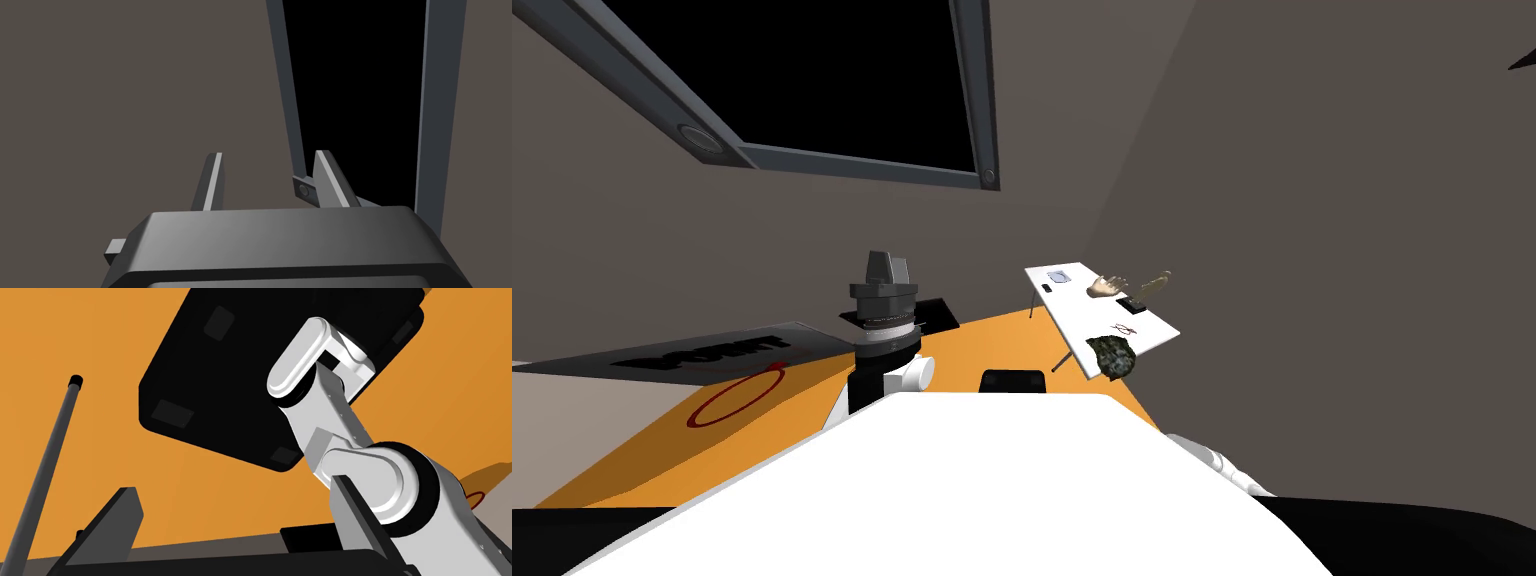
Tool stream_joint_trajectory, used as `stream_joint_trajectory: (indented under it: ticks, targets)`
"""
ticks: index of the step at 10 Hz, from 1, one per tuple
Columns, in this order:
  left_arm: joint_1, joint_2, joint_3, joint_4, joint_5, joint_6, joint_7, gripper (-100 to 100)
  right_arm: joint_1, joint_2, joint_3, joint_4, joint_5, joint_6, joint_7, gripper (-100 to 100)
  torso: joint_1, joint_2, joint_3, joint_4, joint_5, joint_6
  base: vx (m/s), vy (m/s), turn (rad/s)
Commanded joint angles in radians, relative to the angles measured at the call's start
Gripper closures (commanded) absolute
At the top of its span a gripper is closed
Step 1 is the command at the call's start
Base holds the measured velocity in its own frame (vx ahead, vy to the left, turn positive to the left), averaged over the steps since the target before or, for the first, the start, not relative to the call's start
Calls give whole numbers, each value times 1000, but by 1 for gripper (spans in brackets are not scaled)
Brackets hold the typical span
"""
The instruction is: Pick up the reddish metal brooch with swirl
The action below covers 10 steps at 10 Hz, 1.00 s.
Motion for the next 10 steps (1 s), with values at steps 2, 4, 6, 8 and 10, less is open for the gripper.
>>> stream_joint_trajectory:
  ticks: [2,4,6,8,10]
  targets:
    - [0,0,0,0,0,0,0,0,4,-87,41,53,34,24,24,-100,0,1,0,0,0,1,118,35,99]
    - [0,0,0,0,0,0,0,0,4,-109,41,53,34,24,24,-100,-1,1,0,0,0,0,83,19,15]
    - [0,0,0,0,0,0,0,0,-5,-157,73,91,60,42,33,-100,-1,2,1,1,0,0,90,24,98]
    - [0,0,0,0,0,0,0,0,-15,-201,102,127,84,59,43,-100,-2,0,0,0,0,0,138,9,91]
    - [0,0,0,0,0,0,0,0,-25,-240,129,159,106,76,52,-100,-2,-1,-1,0,0,0,128,4,104]
